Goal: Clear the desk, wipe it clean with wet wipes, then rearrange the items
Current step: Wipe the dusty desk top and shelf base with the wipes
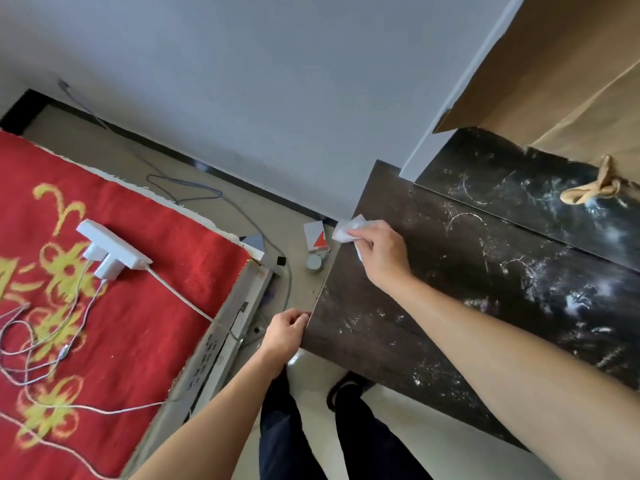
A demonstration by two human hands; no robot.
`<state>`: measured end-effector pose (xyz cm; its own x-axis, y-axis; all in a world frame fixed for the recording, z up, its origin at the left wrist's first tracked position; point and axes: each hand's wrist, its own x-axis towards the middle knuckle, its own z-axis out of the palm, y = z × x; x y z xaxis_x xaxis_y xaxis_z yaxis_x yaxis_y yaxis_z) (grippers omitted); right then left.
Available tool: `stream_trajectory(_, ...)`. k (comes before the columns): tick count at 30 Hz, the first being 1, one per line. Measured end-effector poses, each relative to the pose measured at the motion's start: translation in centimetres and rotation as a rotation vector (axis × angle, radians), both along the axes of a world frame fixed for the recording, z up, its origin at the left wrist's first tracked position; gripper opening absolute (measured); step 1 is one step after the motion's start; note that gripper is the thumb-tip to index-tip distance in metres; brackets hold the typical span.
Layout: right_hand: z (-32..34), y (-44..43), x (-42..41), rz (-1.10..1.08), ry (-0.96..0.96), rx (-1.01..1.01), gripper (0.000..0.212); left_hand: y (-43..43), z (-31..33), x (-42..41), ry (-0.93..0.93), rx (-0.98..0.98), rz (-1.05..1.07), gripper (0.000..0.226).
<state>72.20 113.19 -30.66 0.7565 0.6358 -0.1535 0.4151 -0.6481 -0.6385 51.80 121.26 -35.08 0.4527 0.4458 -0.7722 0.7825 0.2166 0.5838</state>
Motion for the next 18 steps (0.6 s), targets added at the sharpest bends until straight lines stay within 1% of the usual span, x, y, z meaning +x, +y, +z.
stream_trajectory(1,-0.3,-0.2,-1.4,0.032,-0.007,0.011,0.024,0.3,-0.3,-0.1,-0.006,-0.02,-0.017,0.021)
stream_trajectory(3,-0.2,-2.5,-5.0,0.234,0.04,-0.007,0.027,0.8,-0.4,-0.2,-0.021,-0.073,-0.037,0.018)
stream_trajectory(5,0.8,-5.7,-7.6,0.424,0.131,-0.043,0.028,1.2,-0.3,-0.3,-0.042,-0.134,-0.054,0.022)
stream_trajectory(6,1.1,-6.9,-8.0,0.481,0.162,-0.052,0.027,1.5,0.0,-0.4,-0.048,-0.169,-0.071,0.026)
stream_trajectory(7,1.4,-7.4,-7.6,0.487,0.185,-0.061,0.026,1.6,0.1,-0.6,-0.051,-0.201,-0.098,0.029)
stream_trajectory(8,1.3,-7.2,-6.7,0.439,0.186,-0.079,0.026,2.0,0.3,-0.9,-0.049,-0.221,-0.138,0.032)
stream_trajectory(9,1.0,-6.3,-5.5,0.344,0.152,-0.079,0.027,2.4,0.1,-1.2,-0.043,-0.235,-0.178,0.033)
stream_trajectory(11,0.3,-3.4,-3.7,0.121,0.035,-0.067,0.028,3.7,-0.1,-1.3,-0.01,-0.241,-0.266,0.026)
stream_trajectory(12,0.0,-2.0,-3.6,0.046,-0.015,-0.057,0.029,4.6,-0.3,-1.2,0.011,-0.219,-0.305,0.02)
stream_trajectory(13,-0.4,-0.9,-4.2,0.021,-0.061,-0.045,0.03,5.5,-0.4,-1.0,0.027,-0.188,-0.327,0.015)
stream_trajectory(15,-0.9,-1.0,-7.4,0.114,-0.125,-0.031,0.034,7.9,-0.4,0.0,0.051,-0.1,-0.351,0.014)
stream_trajectory(18,-0.3,-4.5,-13.8,0.354,-0.081,-0.01,0.041,11.2,0.7,2.6,0.035,-0.009,-0.423,0.016)
